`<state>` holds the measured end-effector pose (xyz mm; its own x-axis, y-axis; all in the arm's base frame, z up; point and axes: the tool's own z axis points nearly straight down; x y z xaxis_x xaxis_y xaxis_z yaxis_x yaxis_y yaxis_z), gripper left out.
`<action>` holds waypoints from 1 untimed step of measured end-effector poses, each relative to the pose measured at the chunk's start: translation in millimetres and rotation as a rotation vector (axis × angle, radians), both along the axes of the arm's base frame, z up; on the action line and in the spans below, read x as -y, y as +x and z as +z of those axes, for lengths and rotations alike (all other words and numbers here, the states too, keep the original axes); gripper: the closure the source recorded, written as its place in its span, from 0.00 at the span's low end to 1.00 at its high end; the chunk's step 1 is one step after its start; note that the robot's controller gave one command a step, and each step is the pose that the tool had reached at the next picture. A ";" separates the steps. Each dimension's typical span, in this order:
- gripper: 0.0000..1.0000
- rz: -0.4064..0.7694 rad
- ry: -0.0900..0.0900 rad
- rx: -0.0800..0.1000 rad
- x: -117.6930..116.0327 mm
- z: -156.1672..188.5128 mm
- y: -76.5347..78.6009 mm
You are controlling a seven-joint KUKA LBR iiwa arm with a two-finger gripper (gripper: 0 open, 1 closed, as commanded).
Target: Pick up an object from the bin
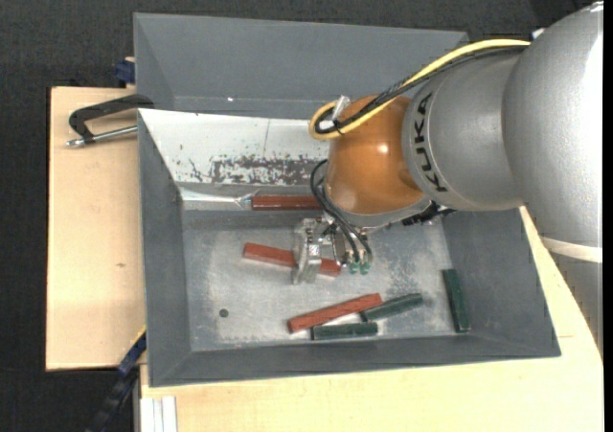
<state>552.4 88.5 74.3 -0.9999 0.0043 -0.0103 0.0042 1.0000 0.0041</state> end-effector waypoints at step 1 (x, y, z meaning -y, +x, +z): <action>0.00 0.000 -0.002 -0.007 0.8 -2.9 -2.4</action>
Offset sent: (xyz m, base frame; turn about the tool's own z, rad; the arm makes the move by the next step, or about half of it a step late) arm 0.0000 0.0000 0.0000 0.0000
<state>550.0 87.7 71.4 -1.0000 0.0041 -0.0033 0.0041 1.0000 0.0024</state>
